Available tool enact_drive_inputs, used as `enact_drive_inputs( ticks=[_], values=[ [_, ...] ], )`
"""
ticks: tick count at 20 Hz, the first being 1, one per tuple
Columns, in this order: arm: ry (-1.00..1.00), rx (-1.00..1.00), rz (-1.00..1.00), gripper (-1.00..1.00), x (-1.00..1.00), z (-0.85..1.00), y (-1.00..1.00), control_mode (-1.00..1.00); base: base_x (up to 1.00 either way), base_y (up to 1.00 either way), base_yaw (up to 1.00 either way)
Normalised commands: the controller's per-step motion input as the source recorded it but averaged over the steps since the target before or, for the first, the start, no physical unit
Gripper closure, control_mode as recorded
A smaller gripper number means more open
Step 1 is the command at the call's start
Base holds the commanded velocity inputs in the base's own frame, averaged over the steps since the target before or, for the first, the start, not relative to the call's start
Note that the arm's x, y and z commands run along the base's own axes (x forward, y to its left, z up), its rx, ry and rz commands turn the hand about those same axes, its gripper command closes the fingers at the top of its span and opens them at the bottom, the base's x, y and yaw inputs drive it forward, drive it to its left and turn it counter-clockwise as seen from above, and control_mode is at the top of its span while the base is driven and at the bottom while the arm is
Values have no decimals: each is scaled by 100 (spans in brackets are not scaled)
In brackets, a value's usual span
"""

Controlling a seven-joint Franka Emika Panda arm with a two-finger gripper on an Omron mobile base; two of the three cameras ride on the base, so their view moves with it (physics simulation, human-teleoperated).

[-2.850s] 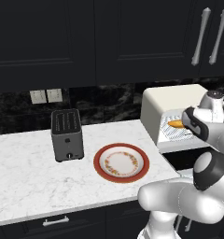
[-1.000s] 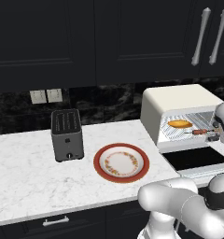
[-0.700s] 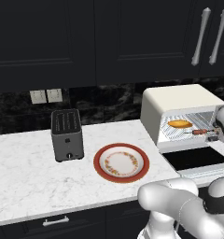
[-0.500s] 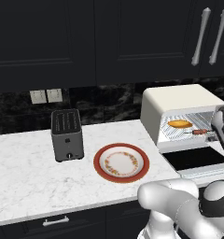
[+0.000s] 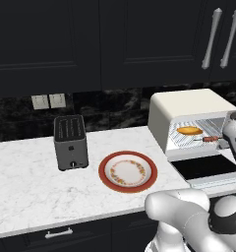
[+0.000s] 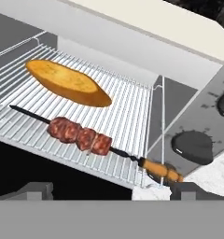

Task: Pick up the kebab skewer and baguette bread, and place them inside the toaster oven. Close the toaster oven door and start by setting the timer.

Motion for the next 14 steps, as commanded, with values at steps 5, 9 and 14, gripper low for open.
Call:
enact_drive_inputs(
  ticks=[5,9,14],
  values=[
    [-9,25,-9,-100,-10,-5,-5,-100,0,0,0],
    [-11,12,-18,-100,-6,-2,0,-100,0,0,0],
    [-1,5,-11,-100,0,0,0,-100,0,0,0]
  ],
)
